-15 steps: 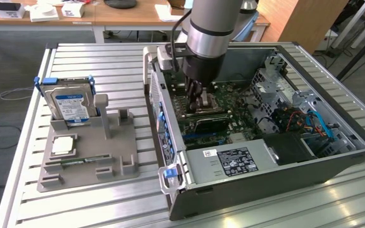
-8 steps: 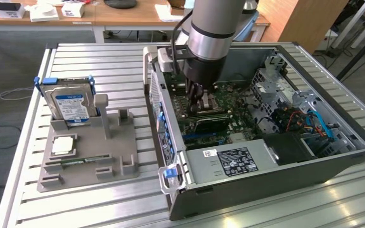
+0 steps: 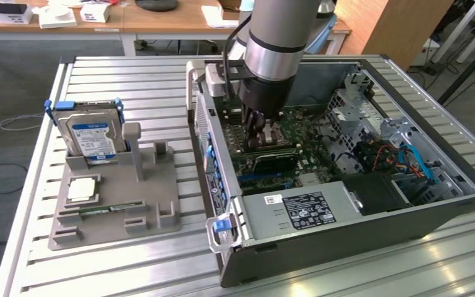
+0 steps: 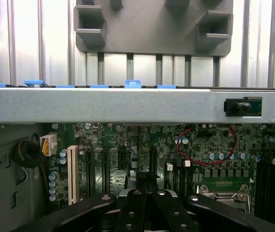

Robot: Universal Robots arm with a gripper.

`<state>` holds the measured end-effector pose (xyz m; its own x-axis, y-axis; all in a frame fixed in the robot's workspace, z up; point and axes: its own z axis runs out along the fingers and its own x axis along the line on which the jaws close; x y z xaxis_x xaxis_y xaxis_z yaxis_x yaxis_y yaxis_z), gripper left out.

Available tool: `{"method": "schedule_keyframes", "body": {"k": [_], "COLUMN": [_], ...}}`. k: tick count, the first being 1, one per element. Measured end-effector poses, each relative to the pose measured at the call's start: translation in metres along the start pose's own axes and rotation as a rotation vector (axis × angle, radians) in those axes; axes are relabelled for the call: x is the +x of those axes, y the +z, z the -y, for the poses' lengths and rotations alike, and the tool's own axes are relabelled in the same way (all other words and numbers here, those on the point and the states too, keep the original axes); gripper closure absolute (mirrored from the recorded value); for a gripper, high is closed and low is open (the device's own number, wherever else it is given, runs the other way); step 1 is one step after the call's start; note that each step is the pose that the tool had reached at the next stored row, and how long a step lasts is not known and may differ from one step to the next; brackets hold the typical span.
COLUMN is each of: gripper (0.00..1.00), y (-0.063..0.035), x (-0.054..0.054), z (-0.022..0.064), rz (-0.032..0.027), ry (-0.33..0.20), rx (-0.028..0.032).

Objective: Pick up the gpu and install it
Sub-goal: 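Press down on the gpu until it lock into place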

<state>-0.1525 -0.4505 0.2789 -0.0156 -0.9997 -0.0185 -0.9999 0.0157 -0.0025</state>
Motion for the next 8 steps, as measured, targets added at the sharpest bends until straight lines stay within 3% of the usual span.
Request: {"method": "schedule_keyframes", "body": {"k": [8], "gripper": [0.89], "y": [0.0005], "x": [0.0000], "z": [0.0015], "rz": [0.0000], "ry": [0.000], "rx": [0.0001]}}
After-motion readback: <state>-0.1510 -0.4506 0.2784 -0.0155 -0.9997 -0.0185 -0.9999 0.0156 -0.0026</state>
